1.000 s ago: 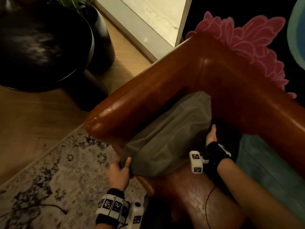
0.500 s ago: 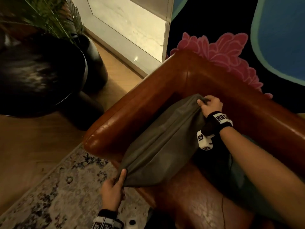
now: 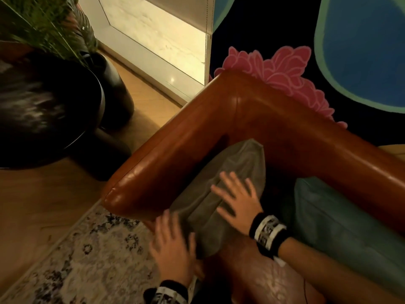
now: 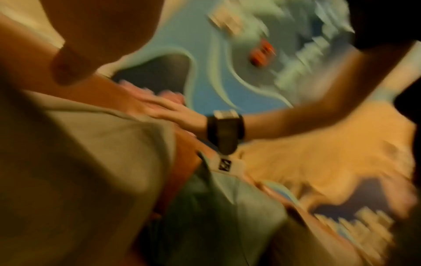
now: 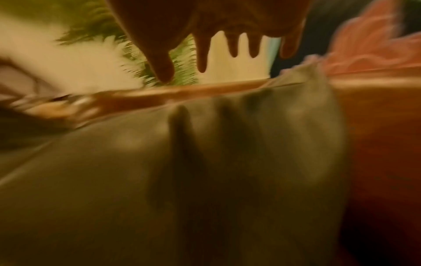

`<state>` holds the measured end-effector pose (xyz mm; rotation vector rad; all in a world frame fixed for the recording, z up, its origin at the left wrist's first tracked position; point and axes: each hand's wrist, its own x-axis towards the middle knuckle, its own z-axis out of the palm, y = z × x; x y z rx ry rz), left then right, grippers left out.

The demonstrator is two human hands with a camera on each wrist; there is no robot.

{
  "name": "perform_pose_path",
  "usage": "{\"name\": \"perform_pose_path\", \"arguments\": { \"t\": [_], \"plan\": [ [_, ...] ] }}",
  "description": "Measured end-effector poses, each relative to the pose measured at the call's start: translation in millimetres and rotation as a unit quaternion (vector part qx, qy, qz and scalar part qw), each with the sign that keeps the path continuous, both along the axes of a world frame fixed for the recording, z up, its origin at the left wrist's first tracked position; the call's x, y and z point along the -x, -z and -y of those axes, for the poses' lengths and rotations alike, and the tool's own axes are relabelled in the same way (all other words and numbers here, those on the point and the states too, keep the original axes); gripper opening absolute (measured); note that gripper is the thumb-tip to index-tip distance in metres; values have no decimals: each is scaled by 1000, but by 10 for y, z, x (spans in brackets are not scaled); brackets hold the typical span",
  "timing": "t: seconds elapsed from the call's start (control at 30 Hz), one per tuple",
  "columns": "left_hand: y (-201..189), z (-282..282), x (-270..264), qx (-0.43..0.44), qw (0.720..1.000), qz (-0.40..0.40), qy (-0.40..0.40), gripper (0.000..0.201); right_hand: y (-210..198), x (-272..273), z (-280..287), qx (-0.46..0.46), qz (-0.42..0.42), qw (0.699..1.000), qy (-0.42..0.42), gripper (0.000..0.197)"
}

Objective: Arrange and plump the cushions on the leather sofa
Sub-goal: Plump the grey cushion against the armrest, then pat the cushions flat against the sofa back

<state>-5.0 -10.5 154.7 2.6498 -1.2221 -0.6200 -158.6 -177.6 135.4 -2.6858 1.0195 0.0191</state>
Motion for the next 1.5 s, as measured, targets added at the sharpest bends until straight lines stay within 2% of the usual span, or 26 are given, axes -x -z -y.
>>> {"name": "perform_pose_path", "arguments": {
  "t": [0.07,0.1,0.13,0.2,0.3,0.37,0.47,0.53,0.6,0.67,0.73,0.8,0.87,0.9,1.0,1.03,1.07,1.13,1.2,1.3,1.33,1.4,1.5],
  "plan": [
    [131,105,214,-22,983,11,182,74,200,-55,-244,-11,-82,984,-155,62],
    [228,139,263,-62,969,16,237,75,277,-76,-221,-15,-135,973,-187,64],
    [315,146,264,-104,961,15,257,75,343,-89,-107,-8,-167,967,-191,68],
    [469,109,161,-149,952,20,267,76,391,-50,304,-8,-190,973,-132,73],
    [478,53,6,-169,943,23,287,74,301,107,938,-4,-220,975,4,77],
    [450,14,-47,-181,941,20,285,72,201,130,1058,9,-234,972,27,76],
    [407,37,-34,-185,941,36,281,74,37,208,912,13,-208,974,91,73],
    [227,193,77,-238,933,28,269,82,-42,411,699,-12,-161,974,159,72],
    [61,390,264,-259,936,28,238,85,-75,729,415,-42,-125,967,217,74],
    [-113,649,510,-206,942,21,262,77,-59,1126,95,-57,-113,953,276,78],
    [-151,885,823,-118,932,5,343,70,-34,1550,-207,-61,-111,928,351,83],
    [-48,1087,1200,-23,903,-22,428,71,-19,1967,-422,-56,-111,886,446,92],
    [61,1292,1621,15,857,-39,513,76,-30,2327,-530,-60,-121,846,516,100],
    [109,1402,1828,34,829,-32,558,78,-19,2467,-550,-62,-122,841,523,100],
    [316,1707,2368,41,725,35,687,83,158,2693,-541,-101,-147,886,428,96],
    [409,1802,2481,28,702,68,708,84,238,2773,-517,-98,-169,893,407,95],
    [533,1897,2532,13,702,97,706,85,281,2879,-485,-104,-185,885,415,94],
    [694,2047,2506,-39,736,120,665,83,316,3199,-484,-97,-170,844,499,95],
    [748,2139,2459,-57,768,122,626,79,286,3589,-608,-105,-162,800,569,94],
    [680,2001,2631,-54,778,139,610,77,153,4090,-1015,-96,-141,793,585,87],
    [630,1942,2628,-42,798,147,584,79,118,4111,-1060,-90,-133,802,575,85],
    [468,1745,3002,-60,819,143,552,82,65,4369,-1247,-84,-116,801,581,84],
    [262,1374,3772,-28,832,94,545,79,43,4942,-1556,-78,-75,770,628,86]
  ]
}}
